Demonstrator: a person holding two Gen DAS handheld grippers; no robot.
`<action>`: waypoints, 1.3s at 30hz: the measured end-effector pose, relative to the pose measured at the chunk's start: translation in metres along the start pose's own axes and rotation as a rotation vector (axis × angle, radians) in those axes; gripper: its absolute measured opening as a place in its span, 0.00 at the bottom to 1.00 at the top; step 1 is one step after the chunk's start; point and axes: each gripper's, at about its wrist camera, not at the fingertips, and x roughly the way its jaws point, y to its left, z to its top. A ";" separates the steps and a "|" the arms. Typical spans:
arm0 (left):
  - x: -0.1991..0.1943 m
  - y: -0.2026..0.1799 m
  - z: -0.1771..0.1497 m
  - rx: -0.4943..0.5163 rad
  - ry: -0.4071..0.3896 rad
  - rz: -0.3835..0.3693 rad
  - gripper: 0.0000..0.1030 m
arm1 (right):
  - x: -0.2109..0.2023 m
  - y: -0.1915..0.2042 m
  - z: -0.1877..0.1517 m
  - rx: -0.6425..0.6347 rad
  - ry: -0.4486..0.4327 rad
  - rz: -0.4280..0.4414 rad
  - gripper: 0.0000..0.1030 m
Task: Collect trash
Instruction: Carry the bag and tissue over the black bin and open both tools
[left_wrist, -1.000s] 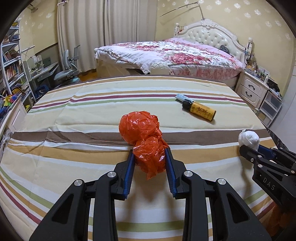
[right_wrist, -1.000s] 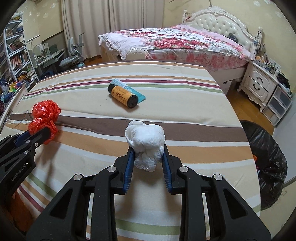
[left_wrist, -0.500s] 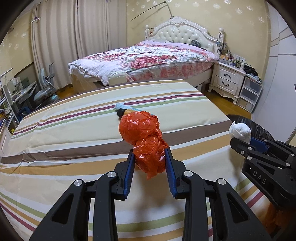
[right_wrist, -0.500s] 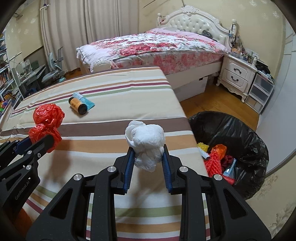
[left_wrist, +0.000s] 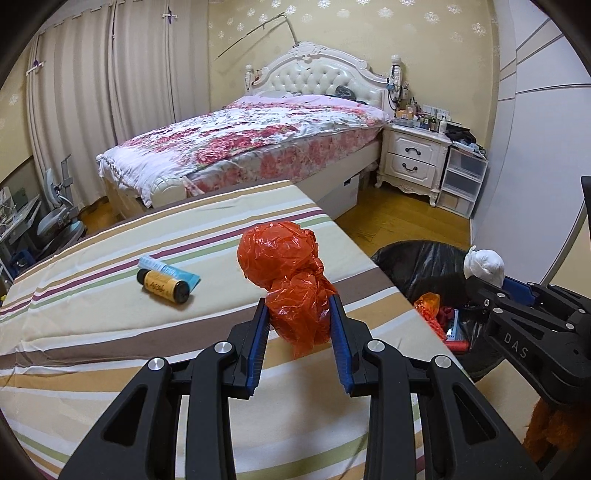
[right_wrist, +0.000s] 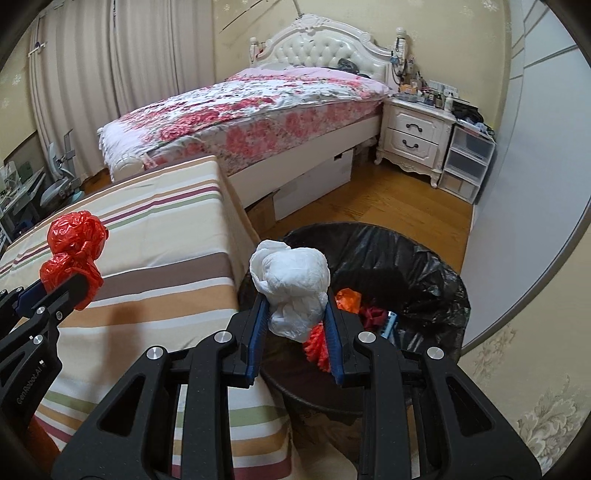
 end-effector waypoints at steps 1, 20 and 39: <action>0.003 -0.005 0.003 0.002 0.002 -0.009 0.32 | 0.001 -0.005 0.001 0.009 -0.001 -0.009 0.27; 0.054 -0.083 0.038 0.114 0.003 -0.046 0.32 | 0.033 -0.068 0.020 0.135 -0.005 -0.084 0.27; 0.077 -0.104 0.042 0.155 0.041 -0.014 0.52 | 0.049 -0.086 0.016 0.181 0.007 -0.125 0.39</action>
